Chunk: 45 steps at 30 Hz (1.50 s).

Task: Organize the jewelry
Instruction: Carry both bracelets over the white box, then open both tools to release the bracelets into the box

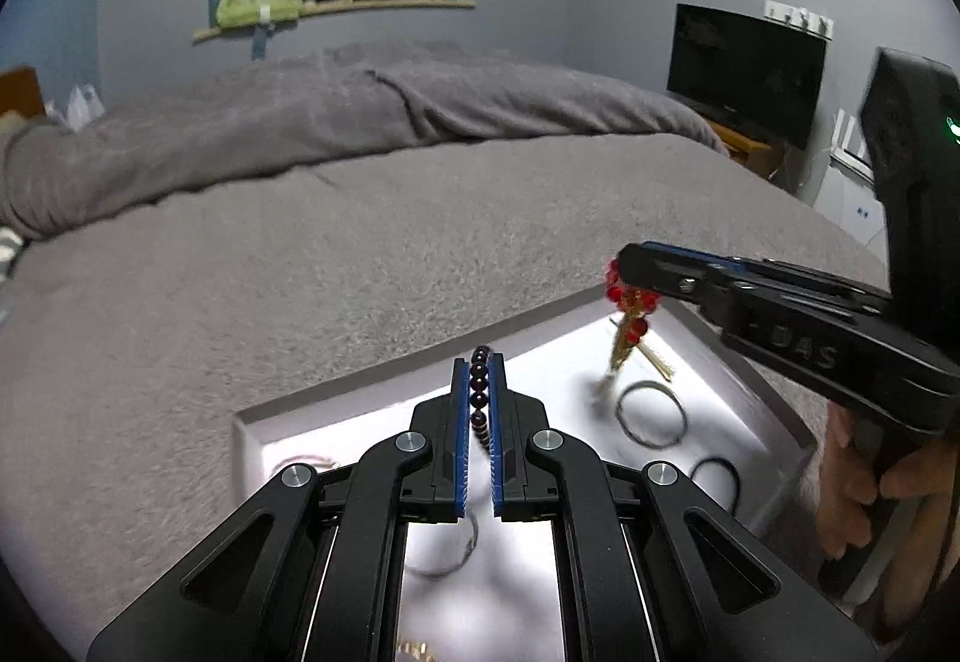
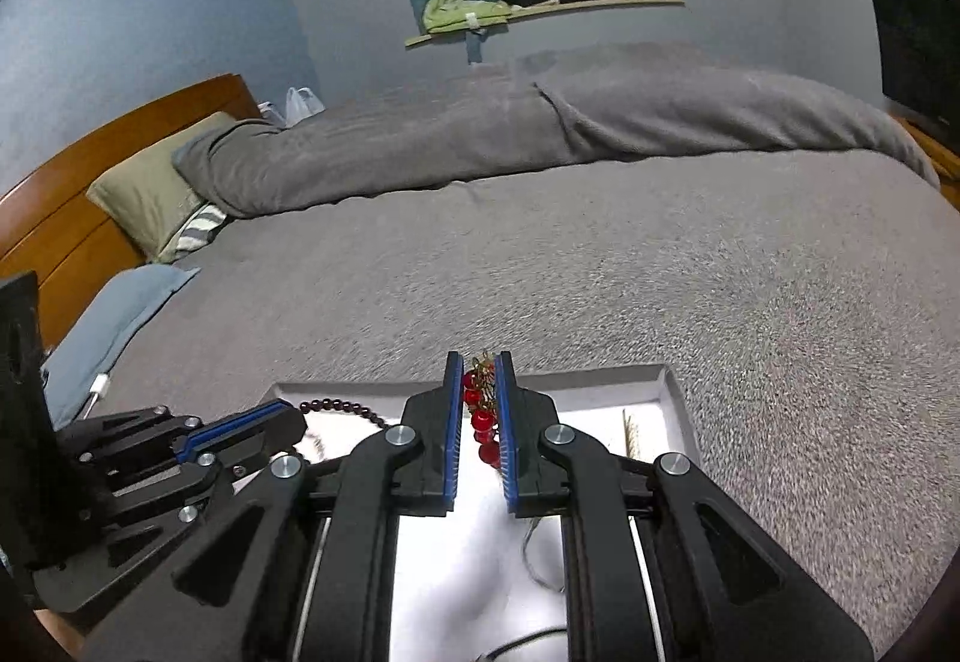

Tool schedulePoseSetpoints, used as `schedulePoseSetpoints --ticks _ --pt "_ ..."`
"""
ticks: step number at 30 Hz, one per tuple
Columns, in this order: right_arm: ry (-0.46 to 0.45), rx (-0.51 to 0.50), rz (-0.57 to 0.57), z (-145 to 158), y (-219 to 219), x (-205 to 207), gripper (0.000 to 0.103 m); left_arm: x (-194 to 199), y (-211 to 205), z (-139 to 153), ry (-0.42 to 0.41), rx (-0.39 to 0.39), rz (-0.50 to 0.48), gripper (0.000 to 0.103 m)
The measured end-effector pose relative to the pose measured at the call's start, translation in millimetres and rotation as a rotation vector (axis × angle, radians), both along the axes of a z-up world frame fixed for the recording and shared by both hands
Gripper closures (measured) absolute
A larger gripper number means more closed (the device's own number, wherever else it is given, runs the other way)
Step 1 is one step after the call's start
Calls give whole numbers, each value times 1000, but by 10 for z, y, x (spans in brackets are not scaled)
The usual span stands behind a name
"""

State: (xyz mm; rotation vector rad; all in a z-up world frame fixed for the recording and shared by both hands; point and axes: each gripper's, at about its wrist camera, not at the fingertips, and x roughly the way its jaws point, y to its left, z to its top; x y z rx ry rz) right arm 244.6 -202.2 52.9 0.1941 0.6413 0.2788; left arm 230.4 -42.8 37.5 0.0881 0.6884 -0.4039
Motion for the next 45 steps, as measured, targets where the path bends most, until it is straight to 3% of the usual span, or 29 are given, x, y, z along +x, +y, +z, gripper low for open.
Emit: schedulePoseSetpoints --ticks 6,12,14,16,20,24,25,27,28,31,39,45 --pt "67 -41 24 -192 78 198 92 212 13 -315 70 67 56 96" --pt "140 -124 39 -303 253 297 92 308 -16 -410 118 125 87 96" --pt "155 -136 35 -332 265 318 92 332 0 -440 133 138 100 92" --pt "177 -141 41 -370 281 332 92 351 24 -453 139 138 111 78" --pt "156 -141 26 -341 263 323 92 304 25 -437 108 166 117 76" --pt "148 -128 20 -333 235 315 89 254 5 -407 84 168 120 65" --pt "145 -123 19 -325 227 316 86 238 8 -393 74 166 121 60" --pt "127 -107 3 -289 193 286 61 205 11 -360 52 167 123 55" --pt "116 -100 -6 -267 172 268 56 192 7 -348 43 168 123 54" --pt "89 -84 -31 -189 117 211 51 142 7 -294 18 175 130 48" --pt "51 -54 -95 -14 -49 -34 13 -92 108 -130 -33 150 167 24" --pt "37 -40 -134 83 -230 -354 6 -310 175 -83 -30 143 218 12"
